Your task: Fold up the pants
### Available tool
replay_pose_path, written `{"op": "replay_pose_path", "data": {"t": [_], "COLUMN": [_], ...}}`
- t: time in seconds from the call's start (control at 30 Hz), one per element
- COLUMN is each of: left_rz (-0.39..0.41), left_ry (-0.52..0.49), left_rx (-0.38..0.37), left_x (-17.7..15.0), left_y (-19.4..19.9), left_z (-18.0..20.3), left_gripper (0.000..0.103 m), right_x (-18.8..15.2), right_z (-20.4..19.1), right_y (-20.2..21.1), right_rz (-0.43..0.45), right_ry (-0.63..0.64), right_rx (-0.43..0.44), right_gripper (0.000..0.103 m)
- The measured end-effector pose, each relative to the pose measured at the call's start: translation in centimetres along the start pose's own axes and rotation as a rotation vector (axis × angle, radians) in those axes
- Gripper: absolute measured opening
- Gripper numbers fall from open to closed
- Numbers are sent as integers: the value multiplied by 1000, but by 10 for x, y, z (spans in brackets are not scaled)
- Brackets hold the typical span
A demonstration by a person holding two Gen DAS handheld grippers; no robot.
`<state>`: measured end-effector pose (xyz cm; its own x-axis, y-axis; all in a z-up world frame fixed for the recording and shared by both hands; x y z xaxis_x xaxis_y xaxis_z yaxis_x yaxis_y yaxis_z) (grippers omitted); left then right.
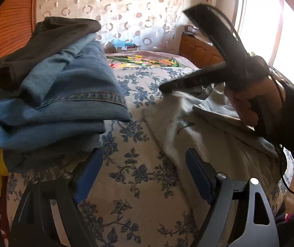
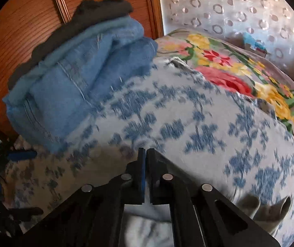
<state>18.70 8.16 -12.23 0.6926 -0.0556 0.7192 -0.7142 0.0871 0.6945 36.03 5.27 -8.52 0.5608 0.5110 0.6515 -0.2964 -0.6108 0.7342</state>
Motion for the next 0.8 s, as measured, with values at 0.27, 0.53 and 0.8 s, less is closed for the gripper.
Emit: {"op": "replay_pose_path", "data": {"t": [0.27,0.53,0.8], "left_rz": [0,-21,-44], "left_ry": [5,-29,-76], "left_rx": [-2,-40,-22], "left_x": [-8,8,45], "left_y": [5,-14,-52], "left_z": [2,24,38], "left_gripper": [83,74,58], "right_x": [17,-31,-75], "right_z": [37,49,56], "right_y": [26,59,96], "right_rz": [158,145,152], "right_ry": [-107,-117,-123], "right_rx": [-109,-166,-196], "right_gripper": [5,13,28]}}
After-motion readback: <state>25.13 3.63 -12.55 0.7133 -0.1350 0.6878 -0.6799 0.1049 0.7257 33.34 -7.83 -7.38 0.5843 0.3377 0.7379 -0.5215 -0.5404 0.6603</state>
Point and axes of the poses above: each gripper's, at about its wrist camera, not at the fingertips, and y roughly against the way its jaws point, z to its right, x to its top, the point moved 7 cm from there along -y, roughly the way its jaws point, and after that the axes turned 7 degrees about x, right-handed, at the moved point
